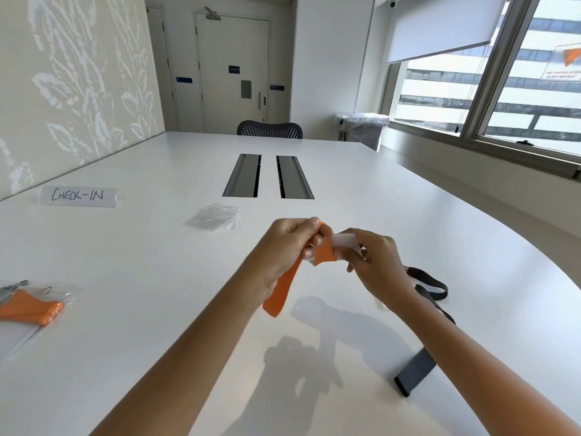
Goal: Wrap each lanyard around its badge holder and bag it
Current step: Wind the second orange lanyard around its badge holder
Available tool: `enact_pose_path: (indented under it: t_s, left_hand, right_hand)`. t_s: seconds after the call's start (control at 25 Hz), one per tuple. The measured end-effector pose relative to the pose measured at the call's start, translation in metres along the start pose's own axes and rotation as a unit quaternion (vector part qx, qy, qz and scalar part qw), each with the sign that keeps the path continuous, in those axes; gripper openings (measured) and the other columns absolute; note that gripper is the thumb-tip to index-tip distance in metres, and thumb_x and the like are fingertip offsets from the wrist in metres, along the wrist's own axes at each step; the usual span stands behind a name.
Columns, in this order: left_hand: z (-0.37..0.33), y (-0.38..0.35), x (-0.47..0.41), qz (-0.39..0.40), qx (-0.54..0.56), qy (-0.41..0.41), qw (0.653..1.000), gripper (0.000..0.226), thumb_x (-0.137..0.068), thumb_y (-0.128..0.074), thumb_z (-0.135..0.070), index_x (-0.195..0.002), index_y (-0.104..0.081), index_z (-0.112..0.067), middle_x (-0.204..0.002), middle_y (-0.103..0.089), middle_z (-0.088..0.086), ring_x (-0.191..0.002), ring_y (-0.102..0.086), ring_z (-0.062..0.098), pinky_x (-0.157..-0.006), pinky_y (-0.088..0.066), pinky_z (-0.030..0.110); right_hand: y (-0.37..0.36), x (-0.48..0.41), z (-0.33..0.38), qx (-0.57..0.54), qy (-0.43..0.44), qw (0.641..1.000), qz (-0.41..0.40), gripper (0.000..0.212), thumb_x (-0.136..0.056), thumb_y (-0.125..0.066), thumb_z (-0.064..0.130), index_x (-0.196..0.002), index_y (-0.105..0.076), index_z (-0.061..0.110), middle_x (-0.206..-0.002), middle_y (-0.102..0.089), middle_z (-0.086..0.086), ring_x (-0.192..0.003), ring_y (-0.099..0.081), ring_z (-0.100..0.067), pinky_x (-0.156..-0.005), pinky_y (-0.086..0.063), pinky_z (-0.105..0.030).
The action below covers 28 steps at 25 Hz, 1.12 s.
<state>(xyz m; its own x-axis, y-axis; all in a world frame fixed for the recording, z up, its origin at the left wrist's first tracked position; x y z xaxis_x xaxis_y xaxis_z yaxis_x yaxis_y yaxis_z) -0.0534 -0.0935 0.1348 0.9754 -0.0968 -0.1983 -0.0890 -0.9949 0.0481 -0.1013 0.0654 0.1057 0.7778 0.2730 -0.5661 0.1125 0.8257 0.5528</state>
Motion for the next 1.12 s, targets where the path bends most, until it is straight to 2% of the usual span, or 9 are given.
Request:
enact_pose_path:
  t_s: [0.12,0.24,0.36,0.48,0.64,0.72,0.84,1.0,1.12]
  left_hand:
    - [-0.007,0.018,-0.004,-0.016,-0.016,-0.050,0.998,0.029,-0.101,-0.044,-0.019,-0.096,-0.073,-0.016,-0.082,-0.071,-0.007,-0.059,-0.050,0.005,-0.068,-0.042,0.014]
    - [-0.007,0.029,-0.009,-0.036,-0.046,-0.101,0.993,0.027,-0.102,-0.042,-0.016,-0.107,-0.068,-0.011,-0.099,-0.074,0.004,-0.081,-0.067,0.000,-0.070,-0.050,0.013]
    - [0.002,0.035,-0.012,-0.059,-0.114,-0.124,0.984,0.027,-0.102,-0.041,-0.017,-0.109,-0.067,-0.012,-0.102,-0.074,0.002,-0.094,-0.068,0.006,-0.081,-0.051,0.018]
    - [0.006,0.036,-0.013,-0.057,-0.196,-0.161,0.966,0.027,-0.101,-0.044,-0.024,-0.112,-0.067,-0.018,-0.102,-0.074,-0.009,-0.093,-0.066,0.011,-0.088,-0.049,0.022]
    - [-0.006,0.035,-0.013,-0.045,-0.193,-0.222,0.955,0.029,-0.102,-0.043,-0.027,-0.115,-0.067,-0.016,-0.102,-0.074,-0.012,-0.096,-0.068,0.012,-0.090,-0.049,0.020]
    - [-0.006,0.034,-0.013,-0.058,-0.195,-0.220,0.954,0.031,-0.102,-0.041,-0.027,-0.114,-0.067,-0.015,-0.102,-0.074,-0.011,-0.095,-0.069,0.012,-0.090,-0.050,0.022]
    - [0.000,0.031,-0.011,-0.069,-0.190,-0.200,0.959,0.031,-0.103,-0.040,-0.025,-0.112,-0.067,-0.013,-0.102,-0.074,-0.007,-0.092,-0.069,0.010,-0.091,-0.052,0.024]
    - [0.000,0.031,-0.011,-0.090,-0.189,-0.216,0.954,0.029,-0.103,-0.040,-0.025,-0.108,-0.068,-0.017,-0.099,-0.074,-0.011,-0.088,-0.069,0.006,-0.089,-0.051,0.022]
    - [0.007,0.034,-0.013,-0.104,-0.191,-0.188,0.958,0.028,-0.103,-0.041,-0.026,-0.106,-0.068,-0.020,-0.096,-0.075,-0.013,-0.089,-0.069,0.004,-0.094,-0.050,0.030]
  right_hand:
    - [-0.004,0.000,0.000,-0.014,0.001,0.999,0.032,0.015,-0.084,-0.066,-0.003,-0.082,-0.070,0.011,-0.067,-0.064,0.008,-0.049,-0.054,-0.008,-0.051,-0.042,-0.012]
    - [-0.010,0.003,-0.002,-0.055,-0.016,0.995,0.076,0.008,-0.084,-0.069,-0.001,-0.083,-0.069,0.008,-0.072,-0.065,-0.004,-0.048,-0.056,-0.011,-0.053,-0.043,-0.018]
    - [-0.018,0.004,-0.004,-0.123,-0.033,0.985,0.116,0.008,-0.084,-0.070,0.000,-0.084,-0.070,0.008,-0.077,-0.068,-0.005,-0.049,-0.058,-0.018,-0.057,-0.048,-0.029]
    - [-0.019,0.002,-0.010,-0.157,-0.049,0.976,0.140,0.010,-0.084,-0.070,0.002,-0.082,-0.069,0.012,-0.073,-0.068,0.002,-0.049,-0.059,-0.024,-0.059,-0.048,-0.033]
    - [-0.015,-0.002,-0.013,-0.193,-0.074,0.968,0.141,0.006,-0.080,-0.073,0.009,-0.083,-0.071,0.014,-0.072,-0.067,-0.003,-0.052,-0.059,-0.032,-0.057,-0.048,-0.034]
    - [-0.015,-0.003,-0.011,-0.196,-0.075,0.965,0.158,0.006,-0.082,-0.073,0.006,-0.087,-0.070,0.007,-0.074,-0.067,-0.003,-0.053,-0.058,-0.032,-0.054,-0.050,-0.034]
    - [-0.018,0.002,-0.007,-0.186,-0.087,0.960,0.190,0.008,-0.084,-0.070,-0.001,-0.092,-0.068,-0.002,-0.074,-0.066,-0.004,-0.048,-0.056,-0.023,-0.051,-0.051,-0.032]
    - [-0.012,0.001,0.002,-0.197,-0.088,0.956,0.198,0.010,-0.085,-0.069,-0.002,-0.094,-0.067,-0.006,-0.076,-0.066,-0.007,-0.051,-0.054,-0.025,-0.051,-0.051,-0.031]
    - [-0.008,0.001,0.007,-0.221,-0.090,0.952,0.193,0.010,-0.085,-0.068,-0.004,-0.094,-0.066,-0.007,-0.074,-0.065,-0.007,-0.051,-0.053,-0.025,-0.050,-0.050,-0.029]
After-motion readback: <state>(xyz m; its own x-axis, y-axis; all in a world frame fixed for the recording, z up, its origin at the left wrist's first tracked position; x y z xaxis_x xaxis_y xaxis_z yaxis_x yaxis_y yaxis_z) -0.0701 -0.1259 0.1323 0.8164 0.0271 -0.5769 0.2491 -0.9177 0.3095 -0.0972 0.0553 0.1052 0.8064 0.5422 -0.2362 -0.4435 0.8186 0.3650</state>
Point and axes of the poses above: each hand's wrist, its own x-axis away from the middle knuckle, its own y-axis out of the back of the hand, z = x × y, the point moved 4 cm from there along -x, towards the middle knuckle
